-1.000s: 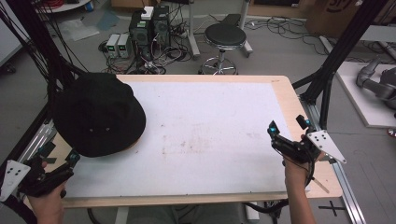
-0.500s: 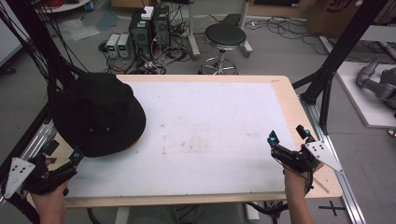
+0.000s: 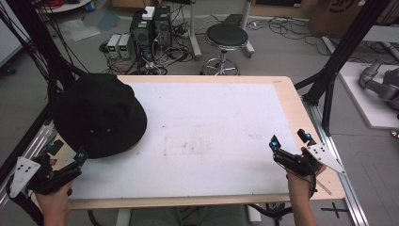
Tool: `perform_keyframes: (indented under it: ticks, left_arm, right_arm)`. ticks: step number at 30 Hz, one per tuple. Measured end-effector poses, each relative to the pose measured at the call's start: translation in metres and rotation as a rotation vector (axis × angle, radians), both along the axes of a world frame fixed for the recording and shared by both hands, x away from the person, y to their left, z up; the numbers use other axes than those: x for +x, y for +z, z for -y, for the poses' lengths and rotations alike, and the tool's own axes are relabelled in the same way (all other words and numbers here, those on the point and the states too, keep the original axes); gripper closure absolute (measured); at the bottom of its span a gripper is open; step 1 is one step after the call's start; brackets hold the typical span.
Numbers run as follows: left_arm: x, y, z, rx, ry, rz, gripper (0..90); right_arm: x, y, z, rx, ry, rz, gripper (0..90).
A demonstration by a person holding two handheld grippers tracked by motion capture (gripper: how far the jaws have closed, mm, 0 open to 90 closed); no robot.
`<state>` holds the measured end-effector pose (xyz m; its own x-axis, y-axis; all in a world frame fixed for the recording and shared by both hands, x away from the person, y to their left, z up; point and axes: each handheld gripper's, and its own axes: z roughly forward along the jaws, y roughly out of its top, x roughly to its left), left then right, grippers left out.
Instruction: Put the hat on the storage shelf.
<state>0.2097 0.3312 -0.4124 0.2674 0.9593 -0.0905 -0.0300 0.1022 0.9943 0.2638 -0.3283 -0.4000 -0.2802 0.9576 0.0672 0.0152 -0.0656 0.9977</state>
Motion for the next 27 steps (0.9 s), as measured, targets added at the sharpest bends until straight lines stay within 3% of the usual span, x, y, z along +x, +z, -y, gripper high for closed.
perform_keyframes:
  ticks: [3,12,20,27]
  left_arm:
    - [-0.0001,0.0001,0.0002,0.005,-0.003,-0.001,15.2]
    - [-0.0011,-0.0005,-0.0009,0.008,-0.002,-0.008,15.2]
    - [-0.0021,-0.0013,-0.0017,0.007,0.0,-0.013,15.2]
    - [-0.0019,-0.0018,-0.0022,-0.001,0.001,-0.013,15.2]
  right_arm:
    - [0.0,-0.0014,0.0011,-0.007,-0.013,-0.017,2.3]
    - [0.0024,-0.0015,-0.0014,-0.023,-0.016,-0.008,2.3]
    - [0.0046,-0.0028,-0.0042,-0.016,-0.004,-0.041,3.7]
    - [0.0054,-0.0034,-0.0064,-0.016,-0.001,-0.031,3.6]
